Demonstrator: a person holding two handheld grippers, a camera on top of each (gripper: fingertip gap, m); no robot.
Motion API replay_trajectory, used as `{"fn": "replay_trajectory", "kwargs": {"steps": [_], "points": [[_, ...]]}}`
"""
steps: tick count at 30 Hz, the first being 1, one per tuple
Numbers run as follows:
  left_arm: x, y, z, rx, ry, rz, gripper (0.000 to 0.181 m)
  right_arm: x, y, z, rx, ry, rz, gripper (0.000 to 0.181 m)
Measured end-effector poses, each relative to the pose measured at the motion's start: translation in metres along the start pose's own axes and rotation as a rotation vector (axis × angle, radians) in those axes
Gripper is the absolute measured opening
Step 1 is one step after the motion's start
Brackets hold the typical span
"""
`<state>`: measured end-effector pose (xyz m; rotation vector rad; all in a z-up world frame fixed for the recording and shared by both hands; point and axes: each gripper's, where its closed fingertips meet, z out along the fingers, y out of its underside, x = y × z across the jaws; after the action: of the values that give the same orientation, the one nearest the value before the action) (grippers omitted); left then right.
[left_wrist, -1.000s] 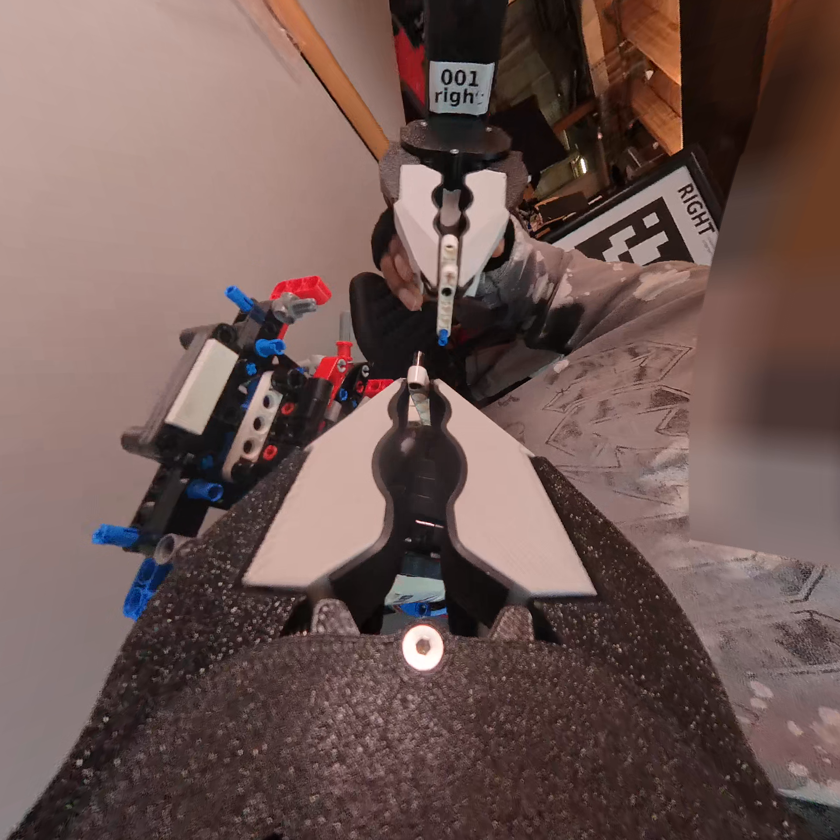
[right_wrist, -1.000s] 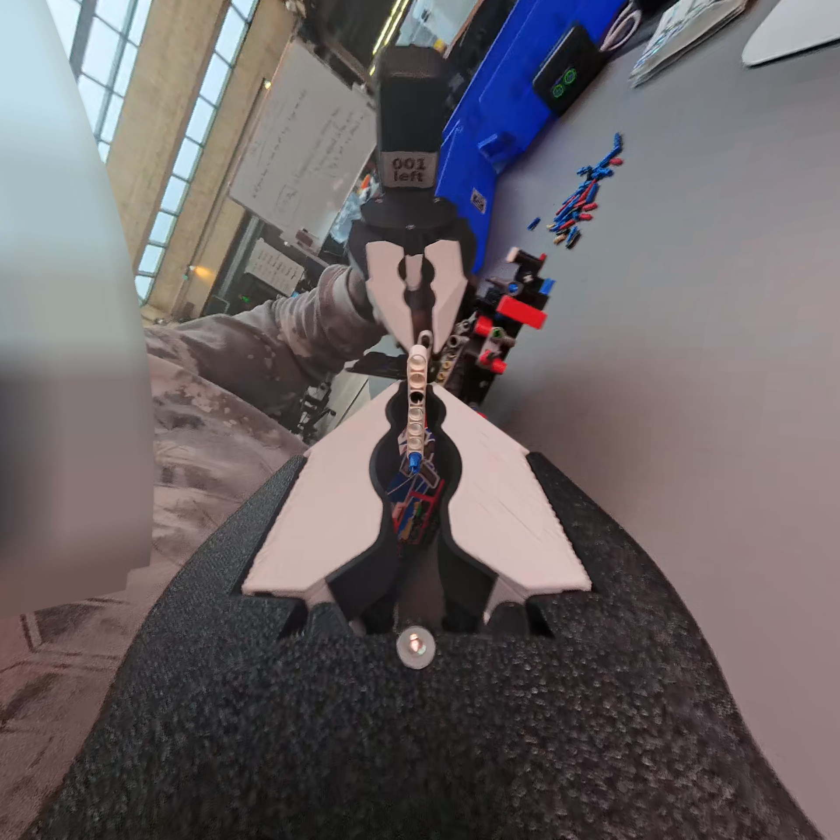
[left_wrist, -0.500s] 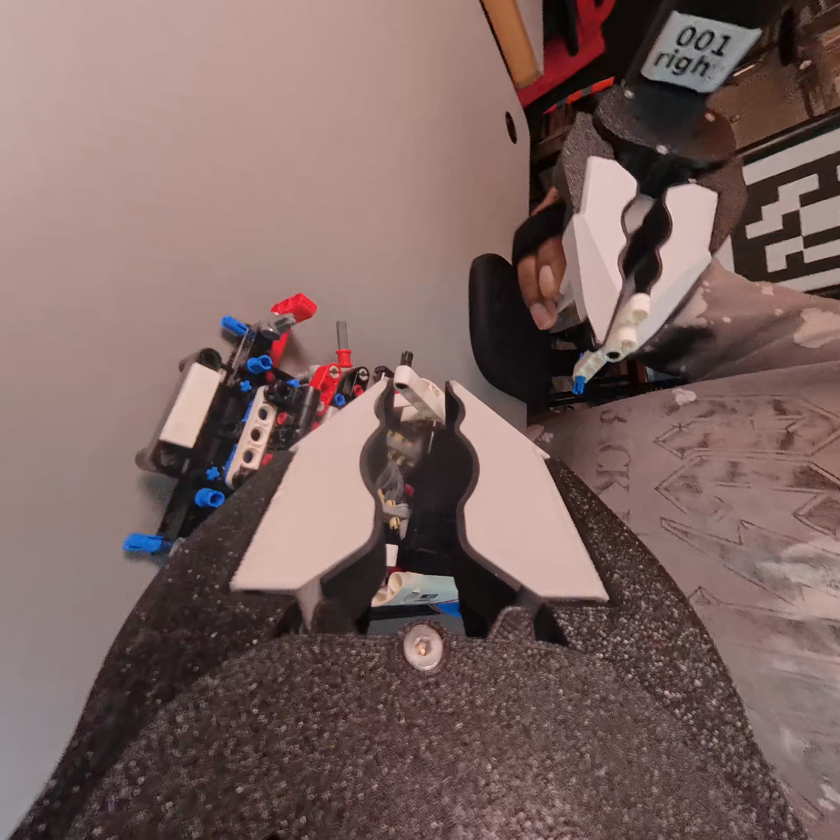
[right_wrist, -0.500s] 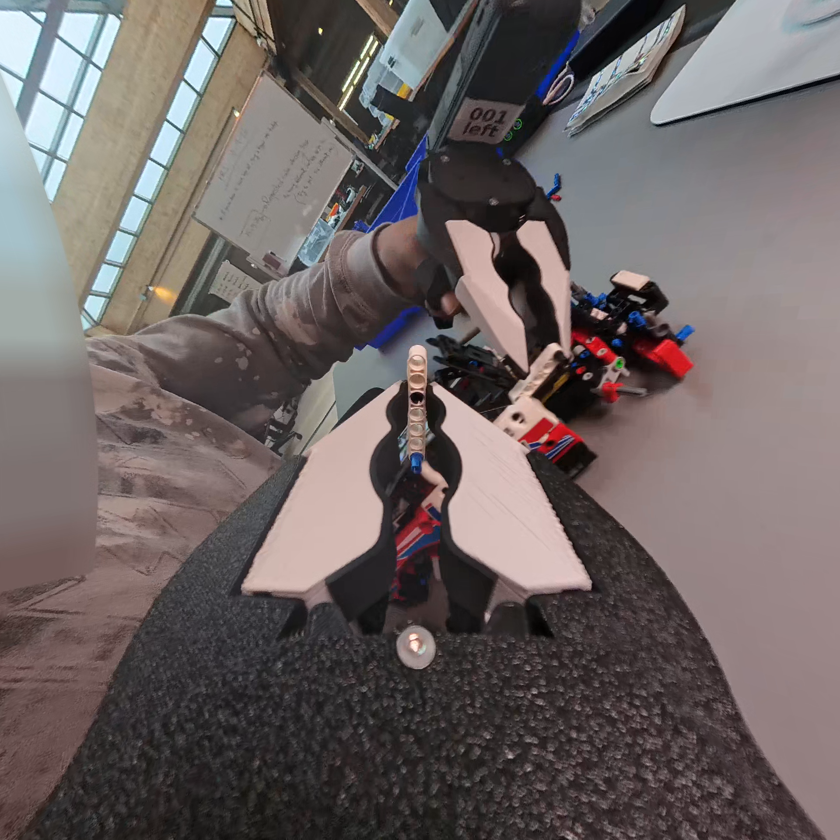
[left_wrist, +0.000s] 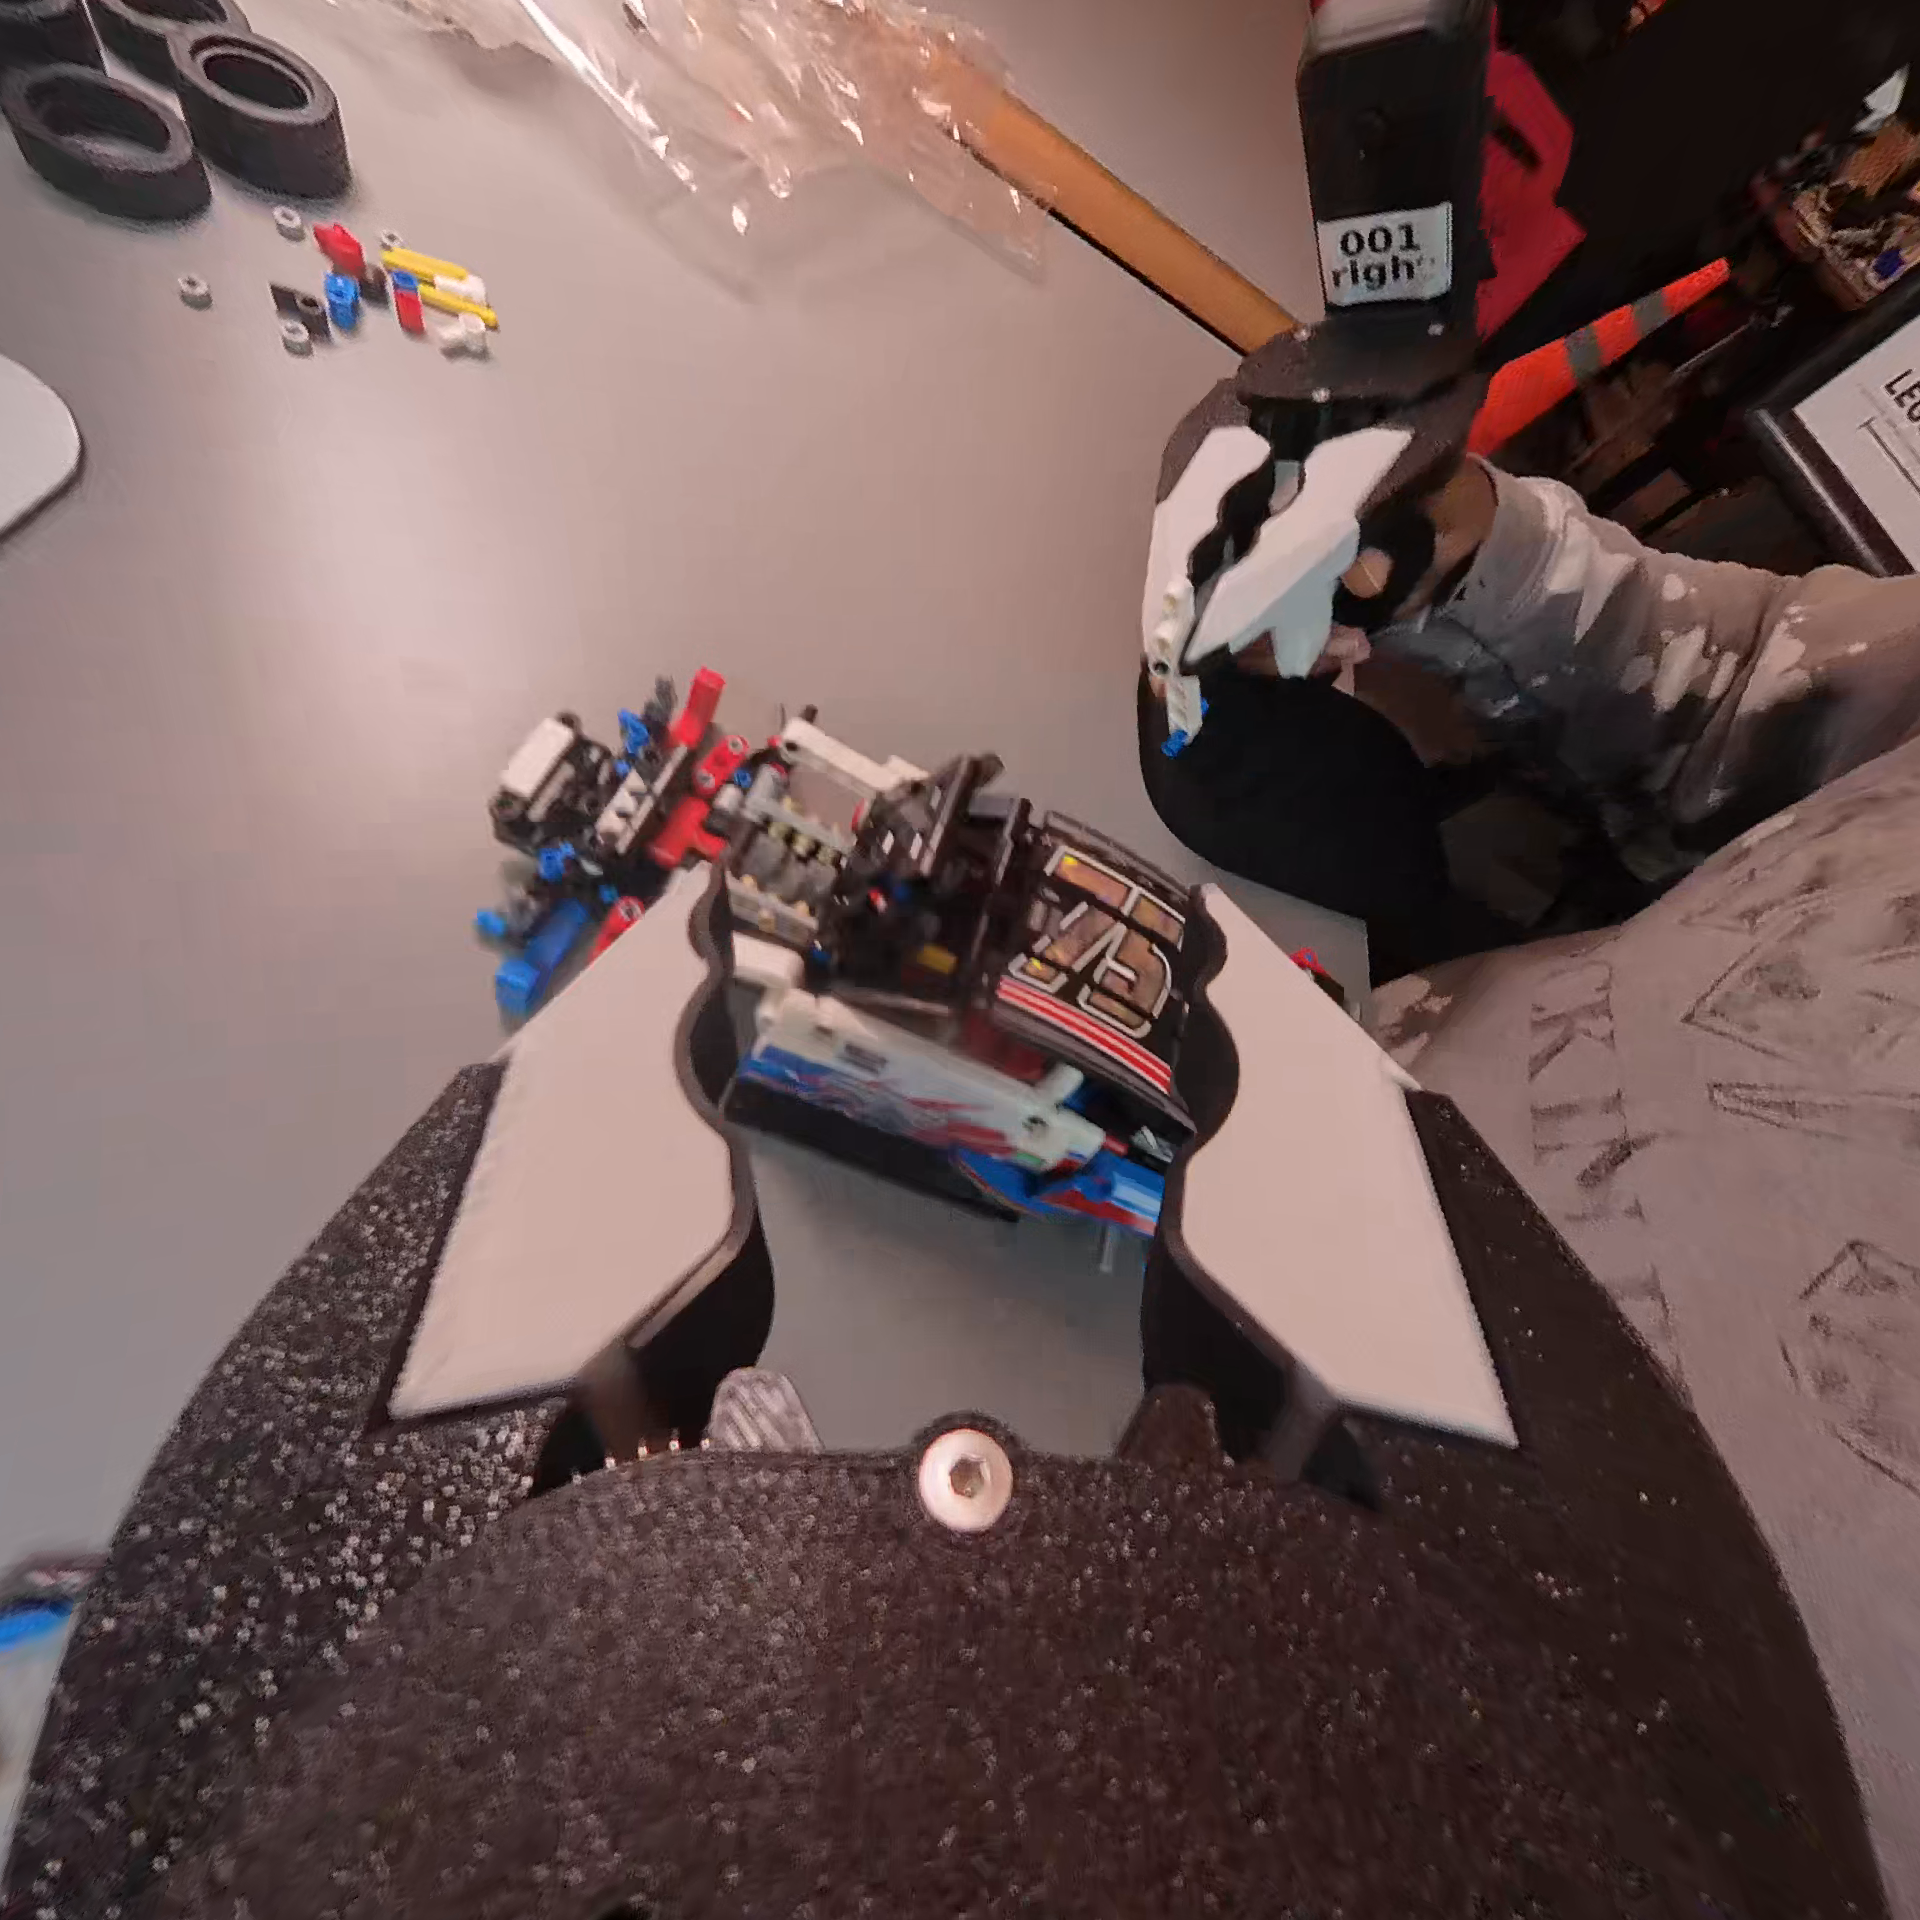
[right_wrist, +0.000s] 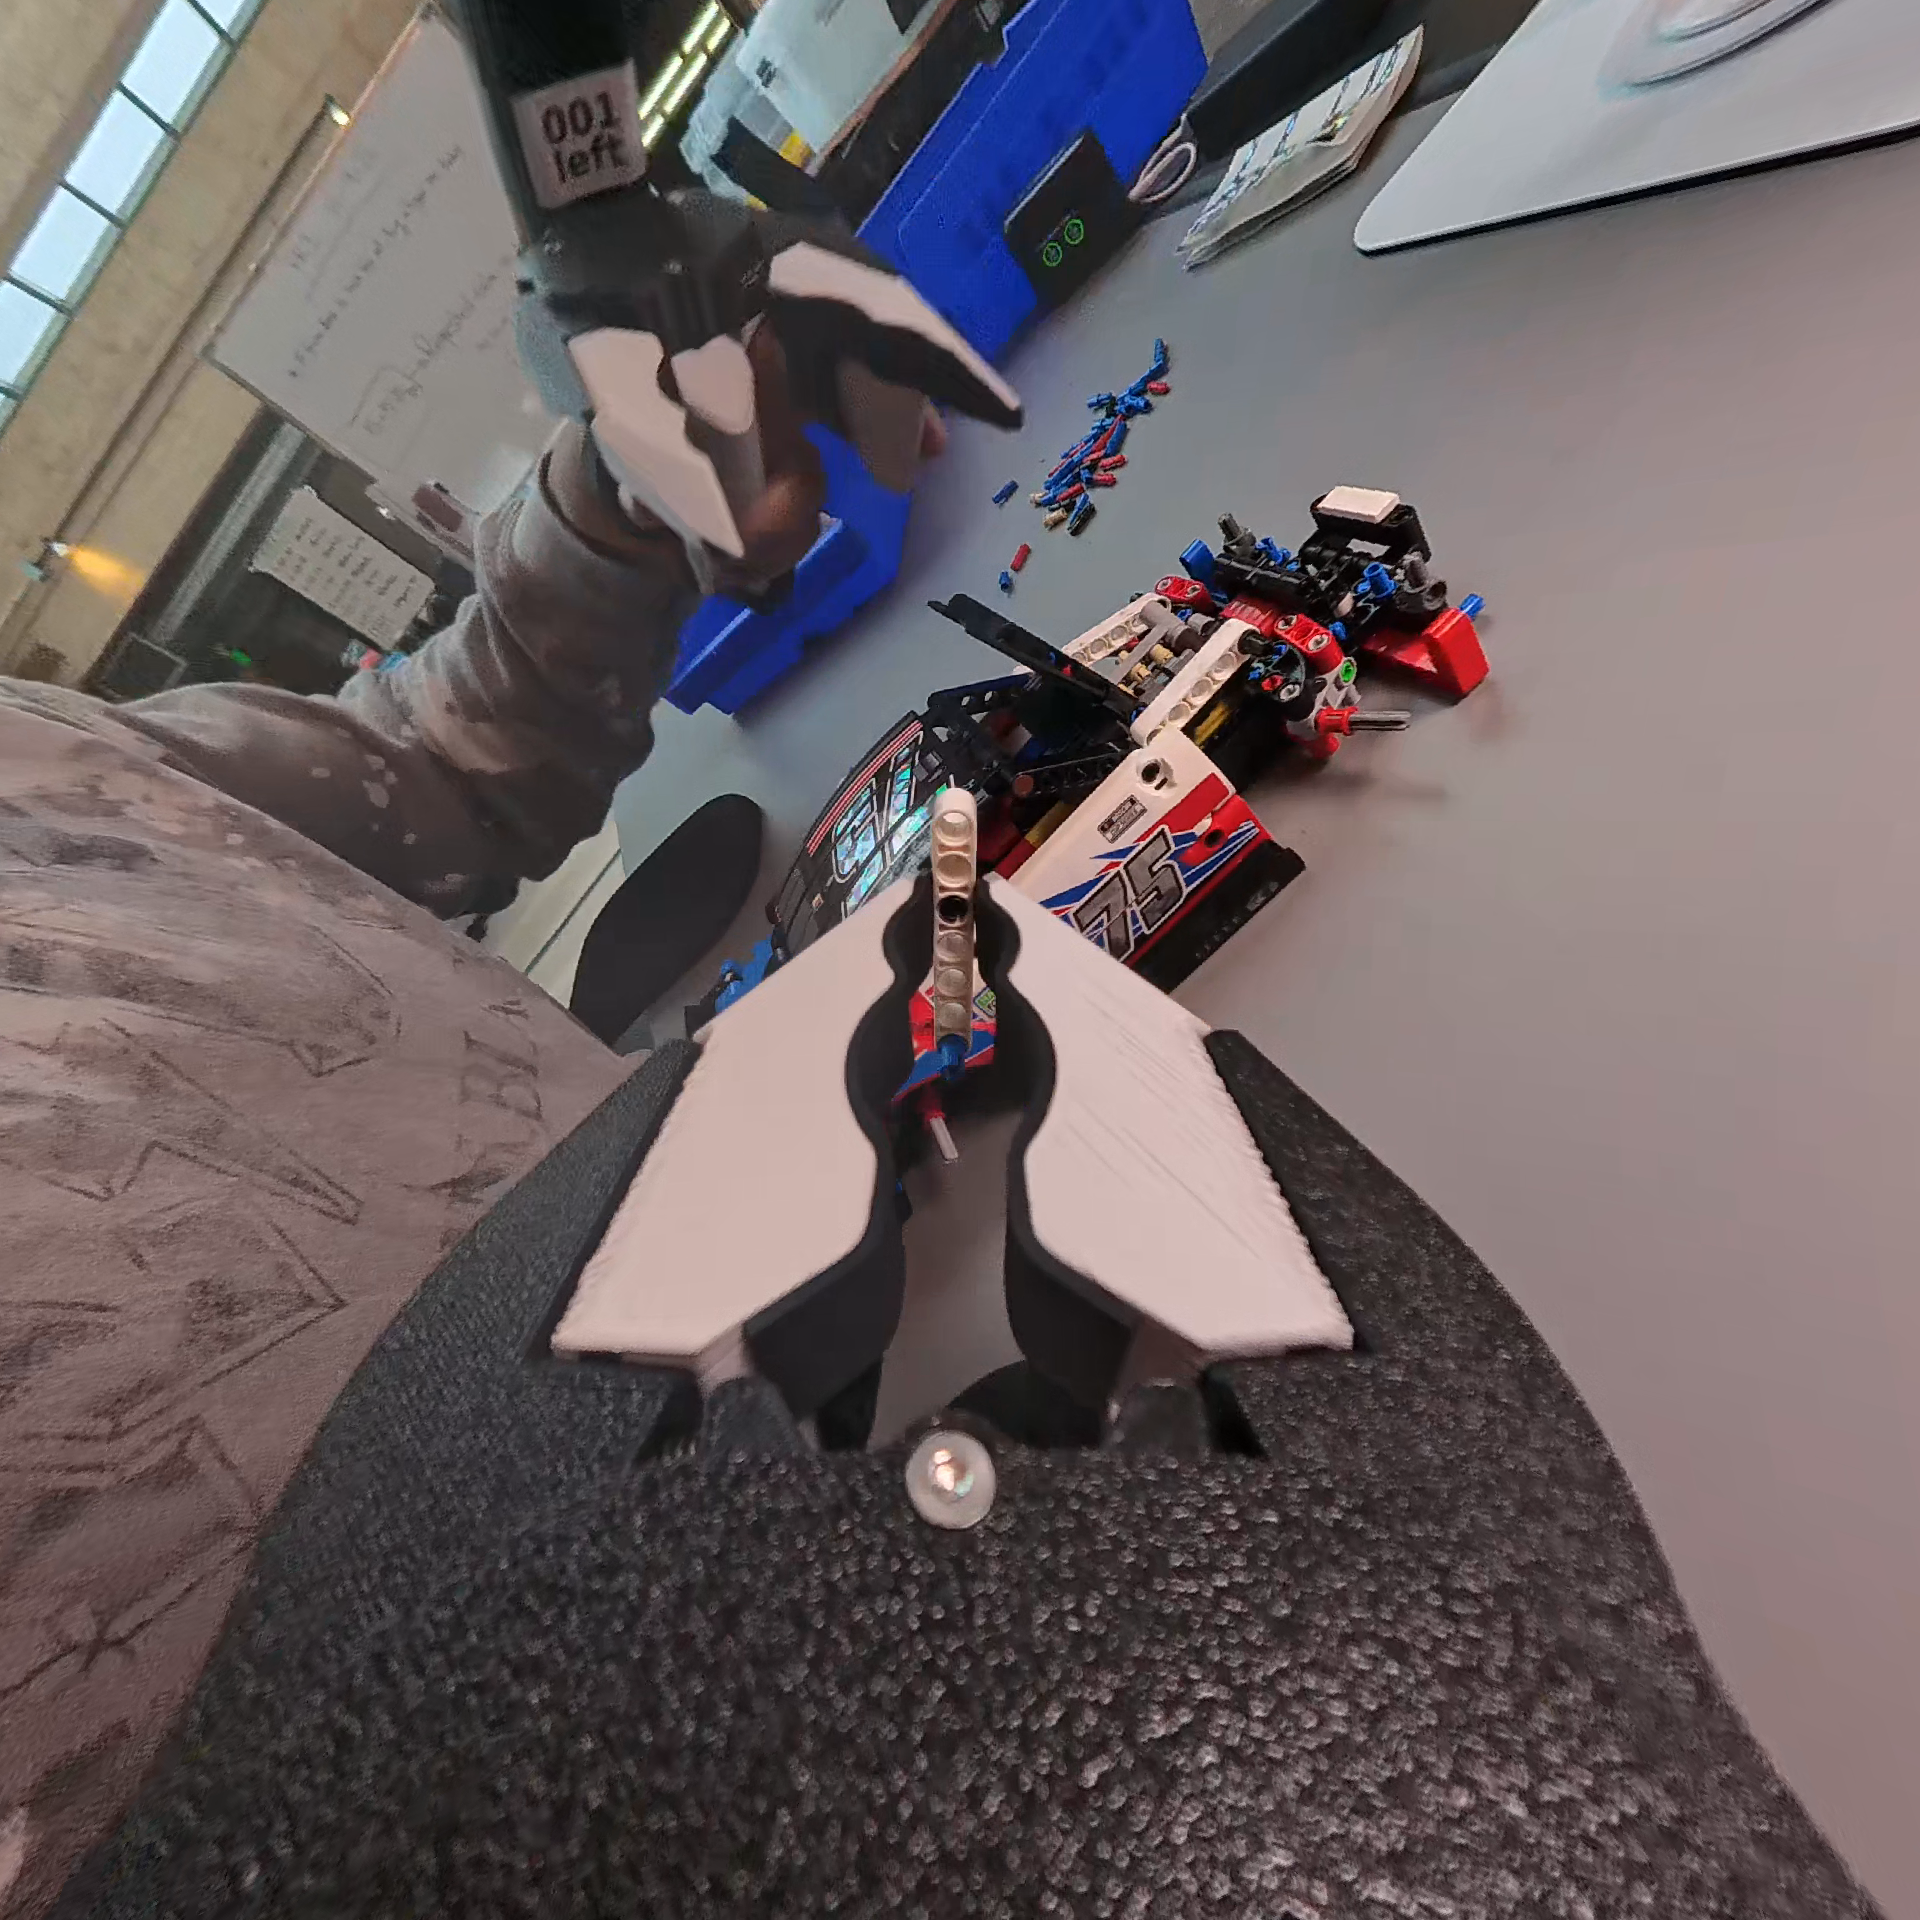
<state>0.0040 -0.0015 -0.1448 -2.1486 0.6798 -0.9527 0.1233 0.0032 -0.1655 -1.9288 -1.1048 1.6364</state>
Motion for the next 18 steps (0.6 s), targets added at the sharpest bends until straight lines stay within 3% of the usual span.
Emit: {"fn": "replay_trajectory", "kwargs": {"steps": [5, 11, 15, 18], "points": [[0.039, 0.065, -0.011, 0.008, -0.064, -0.078, 0.091, 0.003, -0.002, 0.006, 0.000, 0.021, -0.054, 0.006], [0.078, 0.123, 0.028, -0.035, -0.132, -0.124, 0.129, -0.004, -0.005, 0.013, 0.007, 0.034, -0.087, 0.006], [0.070, 0.135, 0.046, -0.092, -0.211, -0.041, 0.115, -0.008, -0.002, 0.014, 0.014, 0.047, -0.087, 0.006], [0.066, 0.133, 0.045, -0.142, -0.178, -0.004, 0.108, -0.015, 0.000, 0.009, 0.029, 0.050, -0.100, 0.006]]}}
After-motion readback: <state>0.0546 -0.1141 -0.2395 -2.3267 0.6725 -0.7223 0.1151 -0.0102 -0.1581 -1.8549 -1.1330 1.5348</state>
